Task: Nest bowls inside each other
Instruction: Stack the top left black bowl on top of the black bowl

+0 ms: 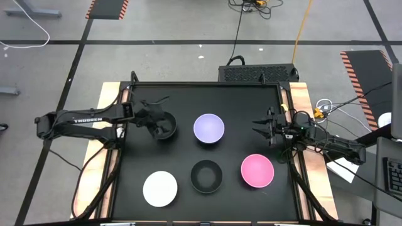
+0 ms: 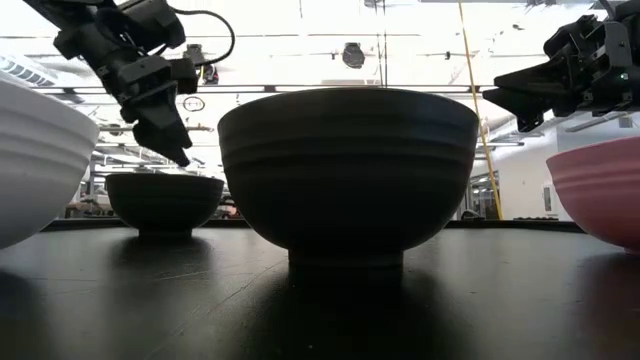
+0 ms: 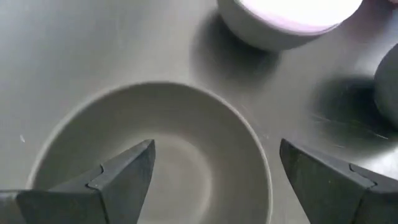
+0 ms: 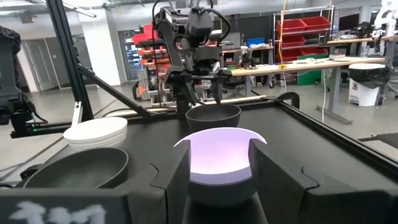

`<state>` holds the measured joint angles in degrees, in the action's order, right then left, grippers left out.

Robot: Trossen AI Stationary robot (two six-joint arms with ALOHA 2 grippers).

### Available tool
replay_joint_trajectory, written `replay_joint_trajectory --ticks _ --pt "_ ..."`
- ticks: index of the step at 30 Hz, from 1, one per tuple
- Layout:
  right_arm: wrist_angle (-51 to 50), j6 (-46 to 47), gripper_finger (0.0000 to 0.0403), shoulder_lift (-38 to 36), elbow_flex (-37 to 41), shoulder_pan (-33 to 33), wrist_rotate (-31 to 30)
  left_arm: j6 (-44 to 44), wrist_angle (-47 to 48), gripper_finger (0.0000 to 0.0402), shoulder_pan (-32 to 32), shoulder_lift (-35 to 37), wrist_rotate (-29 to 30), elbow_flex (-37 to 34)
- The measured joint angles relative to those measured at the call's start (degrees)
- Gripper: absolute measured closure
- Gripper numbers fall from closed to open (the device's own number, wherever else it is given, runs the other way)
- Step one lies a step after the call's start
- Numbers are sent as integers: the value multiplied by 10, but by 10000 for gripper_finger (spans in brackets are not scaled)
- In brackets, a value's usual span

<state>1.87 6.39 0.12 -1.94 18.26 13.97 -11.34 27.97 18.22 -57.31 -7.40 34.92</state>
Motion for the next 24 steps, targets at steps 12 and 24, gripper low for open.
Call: replay_joint_trajectory --ticks 12,24 --pt "7 5 250 0 9 0 -2 -10 85 53 -4 -83 5 41" --pt "7 9 250 0 9 0 -2 -4 92 53 -40 -149 -2 75"
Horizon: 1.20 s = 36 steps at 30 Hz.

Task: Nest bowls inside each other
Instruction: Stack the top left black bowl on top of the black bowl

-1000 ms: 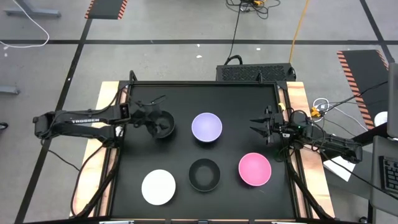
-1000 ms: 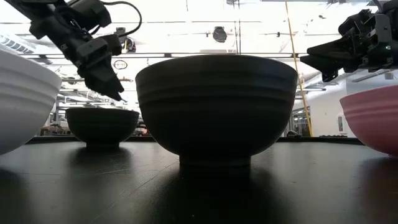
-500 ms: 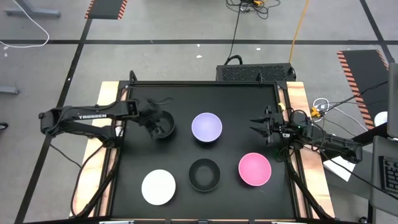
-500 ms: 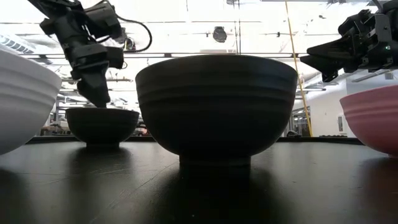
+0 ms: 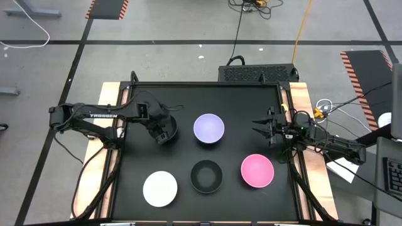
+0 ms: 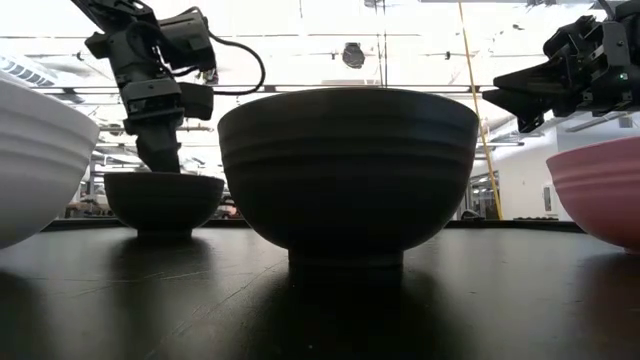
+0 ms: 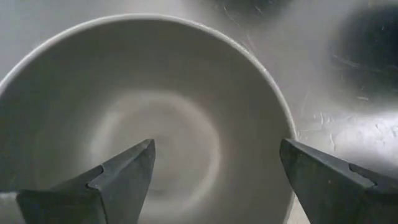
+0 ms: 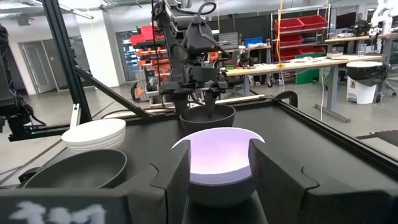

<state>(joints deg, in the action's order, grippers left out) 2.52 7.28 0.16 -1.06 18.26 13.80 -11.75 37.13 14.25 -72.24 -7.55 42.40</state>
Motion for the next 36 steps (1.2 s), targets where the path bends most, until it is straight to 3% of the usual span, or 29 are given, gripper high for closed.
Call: replay_joint_trajectory --ticks 12,20,36 --pt "0 4 250 0 0 0 0 14 2 53 -6 -6 16 34" --pt "0 8 250 0 0 0 3 10 18 53 -16 -9 -21 43" --pt "2 7 250 0 0 0 15 -22 17 53 -51 -14 16 27"
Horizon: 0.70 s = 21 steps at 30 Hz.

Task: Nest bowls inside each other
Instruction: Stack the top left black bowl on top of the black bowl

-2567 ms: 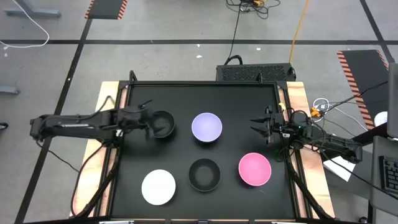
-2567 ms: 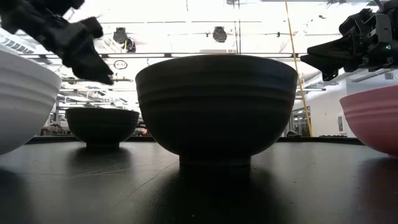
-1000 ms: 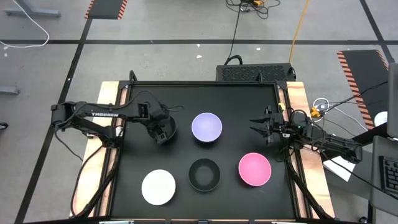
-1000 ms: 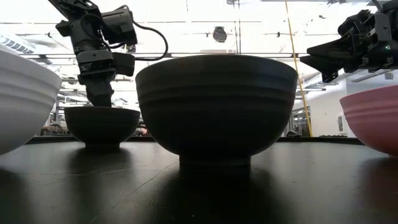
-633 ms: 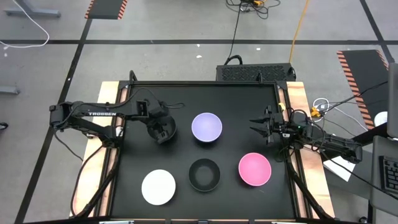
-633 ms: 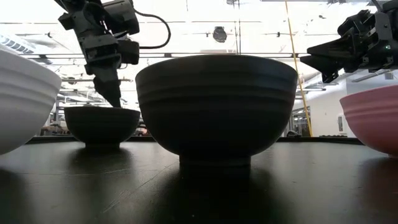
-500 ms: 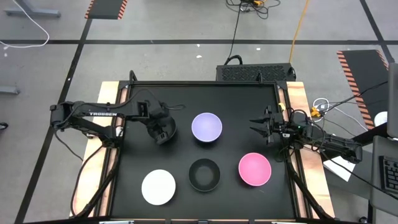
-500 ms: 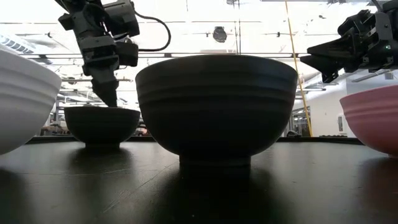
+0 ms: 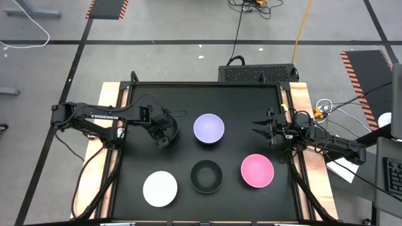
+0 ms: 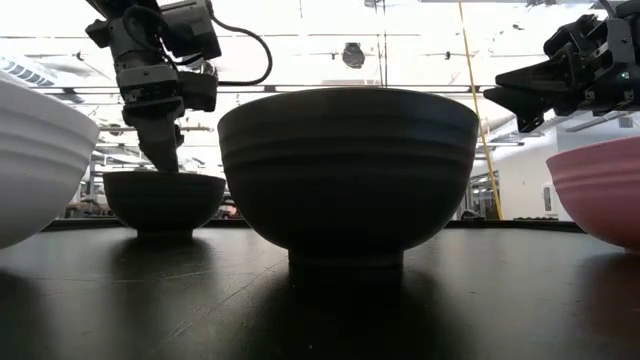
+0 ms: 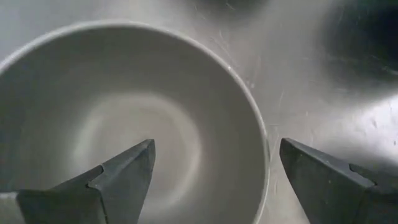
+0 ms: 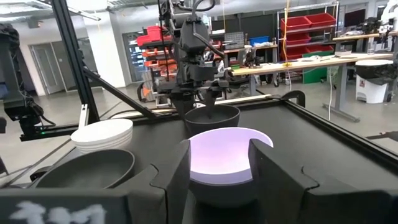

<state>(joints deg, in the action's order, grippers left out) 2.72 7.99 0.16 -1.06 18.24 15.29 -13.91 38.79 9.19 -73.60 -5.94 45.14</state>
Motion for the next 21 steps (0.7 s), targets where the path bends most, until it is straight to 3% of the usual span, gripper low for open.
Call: replay_joint_trajectory --ticks 11,15,21 --pt "0 -3 250 0 0 0 0 18 -65 68 3 -4 -14 -35" --pt "0 -4 250 0 0 0 0 11 -70 136 8 -4 -15 -43" --pt "0 -7 250 0 0 0 0 26 -74 289 9 -4 -16 -43"
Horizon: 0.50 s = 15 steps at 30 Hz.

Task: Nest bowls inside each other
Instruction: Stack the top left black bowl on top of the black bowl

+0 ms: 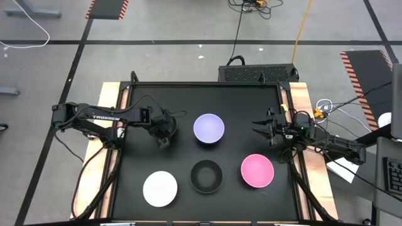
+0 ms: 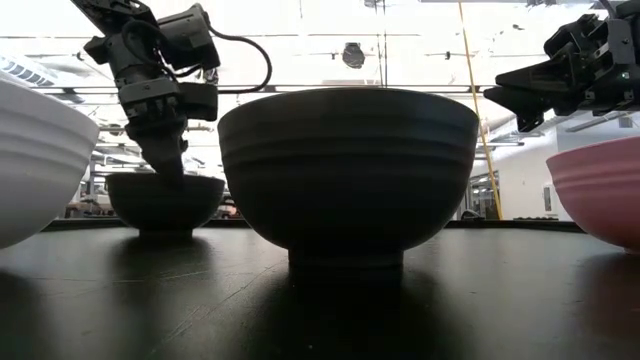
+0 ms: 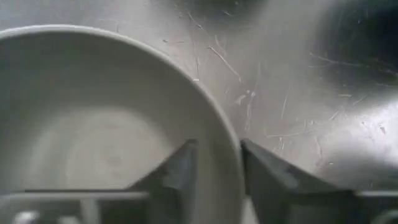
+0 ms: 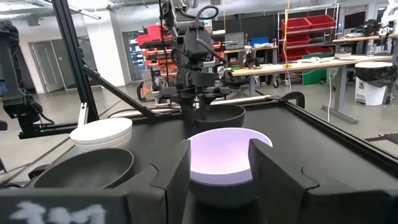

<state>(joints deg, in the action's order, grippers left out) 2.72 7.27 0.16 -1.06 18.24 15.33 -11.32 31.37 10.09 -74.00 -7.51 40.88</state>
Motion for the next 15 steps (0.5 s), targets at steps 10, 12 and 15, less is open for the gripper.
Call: replay_joint_trajectory --ticks 10,12,15 --pt "0 4 250 0 0 0 0 40 -33 391 -6 2 37 0" --pt "0 4 250 0 0 0 0 51 -48 394 -8 8 42 0" --pt "0 6 250 0 0 0 0 63 -77 395 -15 12 39 0"
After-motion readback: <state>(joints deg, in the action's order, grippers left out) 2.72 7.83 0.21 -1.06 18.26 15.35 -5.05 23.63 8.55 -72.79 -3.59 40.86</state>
